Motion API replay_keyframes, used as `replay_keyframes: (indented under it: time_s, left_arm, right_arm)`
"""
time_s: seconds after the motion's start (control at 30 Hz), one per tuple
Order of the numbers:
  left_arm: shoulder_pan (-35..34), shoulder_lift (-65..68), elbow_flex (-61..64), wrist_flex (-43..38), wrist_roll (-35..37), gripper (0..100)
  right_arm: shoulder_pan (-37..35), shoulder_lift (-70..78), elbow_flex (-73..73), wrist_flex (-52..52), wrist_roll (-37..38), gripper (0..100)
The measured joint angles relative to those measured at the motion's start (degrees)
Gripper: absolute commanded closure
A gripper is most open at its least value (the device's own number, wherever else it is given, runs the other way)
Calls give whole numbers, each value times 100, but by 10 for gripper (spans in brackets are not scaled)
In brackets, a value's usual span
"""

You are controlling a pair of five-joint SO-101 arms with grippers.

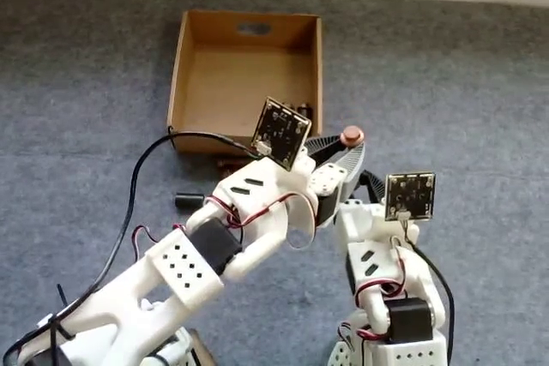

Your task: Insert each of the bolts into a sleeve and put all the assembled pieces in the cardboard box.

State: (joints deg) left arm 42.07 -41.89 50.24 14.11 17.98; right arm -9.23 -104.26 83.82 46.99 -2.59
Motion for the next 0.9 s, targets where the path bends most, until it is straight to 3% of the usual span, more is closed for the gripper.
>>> replay_keyframes:
  time_s: [0.2, 0.47, 0.8, 0.9]
  left_arm:
    - [0, 18, -835, 949, 0, 991]
    - [0, 1055, -2479, 2505, 26, 991]
    - [79, 1336, -2602, 2725, 9, 989]
    - [97, 1336, -2602, 2752, 0, 916]
  right_arm:
    - [0, 9, -369, 9, 0, 992]
    - [0, 9, -413, 9, 0, 992]
    - [0, 0, -457, 9, 0, 992]
    - [0, 0, -457, 9, 0, 992]
